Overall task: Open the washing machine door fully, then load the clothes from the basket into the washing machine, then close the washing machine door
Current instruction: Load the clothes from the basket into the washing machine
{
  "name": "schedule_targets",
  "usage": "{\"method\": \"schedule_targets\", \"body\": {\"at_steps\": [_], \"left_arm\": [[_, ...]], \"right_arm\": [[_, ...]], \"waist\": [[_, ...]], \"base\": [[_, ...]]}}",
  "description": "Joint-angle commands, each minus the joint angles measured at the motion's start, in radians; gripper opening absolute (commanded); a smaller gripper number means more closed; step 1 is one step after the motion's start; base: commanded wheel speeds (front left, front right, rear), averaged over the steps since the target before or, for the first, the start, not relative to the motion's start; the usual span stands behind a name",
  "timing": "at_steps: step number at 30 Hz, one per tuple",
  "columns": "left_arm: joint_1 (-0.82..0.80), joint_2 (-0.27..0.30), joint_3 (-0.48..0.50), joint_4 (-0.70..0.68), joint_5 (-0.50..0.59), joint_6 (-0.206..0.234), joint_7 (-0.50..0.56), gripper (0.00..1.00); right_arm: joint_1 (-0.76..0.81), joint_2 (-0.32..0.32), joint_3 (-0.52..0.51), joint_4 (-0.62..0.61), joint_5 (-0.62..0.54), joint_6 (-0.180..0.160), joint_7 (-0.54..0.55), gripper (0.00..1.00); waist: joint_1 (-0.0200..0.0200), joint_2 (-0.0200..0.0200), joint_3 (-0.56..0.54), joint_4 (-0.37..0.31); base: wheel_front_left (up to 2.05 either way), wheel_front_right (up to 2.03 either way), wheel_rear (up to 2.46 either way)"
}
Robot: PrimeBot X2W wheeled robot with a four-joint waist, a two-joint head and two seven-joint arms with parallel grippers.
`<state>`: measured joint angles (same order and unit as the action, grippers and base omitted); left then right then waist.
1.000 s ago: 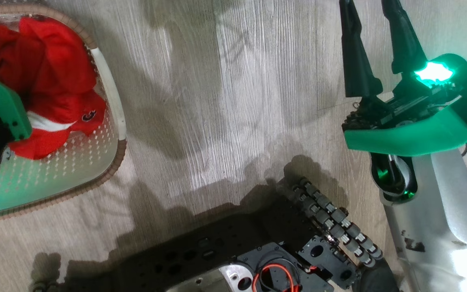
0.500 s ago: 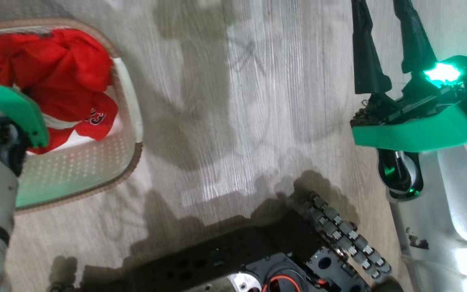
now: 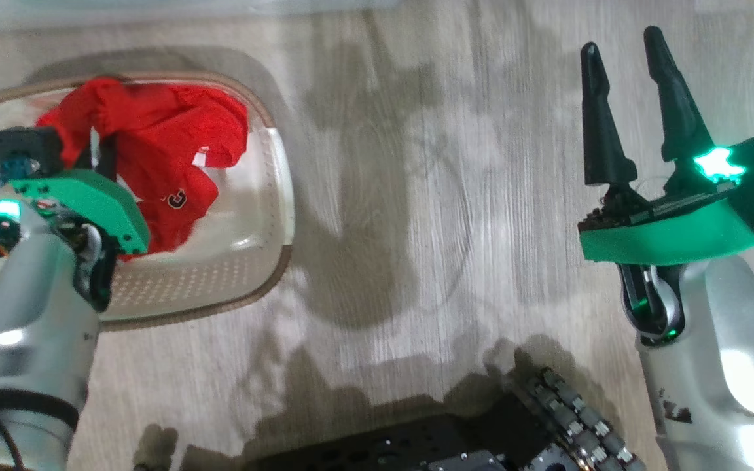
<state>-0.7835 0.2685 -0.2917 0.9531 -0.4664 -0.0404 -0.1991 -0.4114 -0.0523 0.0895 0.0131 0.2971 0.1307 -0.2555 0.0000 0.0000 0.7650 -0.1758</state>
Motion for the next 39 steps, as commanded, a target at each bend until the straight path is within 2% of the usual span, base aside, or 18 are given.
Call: {"method": "schedule_targets", "body": {"at_steps": [1,10,19,30,39], "left_arm": [[0.038,0.026,0.021,-0.045,-0.002,0.014,-0.022,0.00],[0.141,0.011,0.043,-0.275,0.003,0.070,-0.057,0.00],[0.277,0.031,0.066,-0.553,0.035,0.132,-0.062,0.00],[0.465,0.068,0.065,-0.810,0.070,0.199,-0.054,0.00],[0.599,0.089,0.049,-0.984,0.092,0.258,0.001,0.00]], "right_arm": [[0.043,0.002,0.009,-0.021,-0.011,0.000,-0.006,1.00],[0.075,0.002,-0.023,0.006,-0.048,0.000,-0.006,1.00],[0.106,0.002,-0.046,0.040,-0.070,0.000,-0.006,1.00],[0.173,0.002,-0.055,0.080,-0.072,0.000,0.001,1.00],[0.262,0.002,-0.053,0.083,-0.068,0.000,0.022,1.00]], "waist": [[0.0000,0.0000,-0.054,0.040],[0.0000,0.0000,-0.159,0.089],[0.0000,0.0000,-0.272,0.120],[0.0000,0.0000,-0.424,0.121],[0.0000,0.0000,-0.541,0.106]], "base": [[0.00,0.00,0.00],[0.00,0.00,0.00],[0.00,0.00,0.00],[0.00,0.00,0.00],[0.00,0.00,0.00]]}}
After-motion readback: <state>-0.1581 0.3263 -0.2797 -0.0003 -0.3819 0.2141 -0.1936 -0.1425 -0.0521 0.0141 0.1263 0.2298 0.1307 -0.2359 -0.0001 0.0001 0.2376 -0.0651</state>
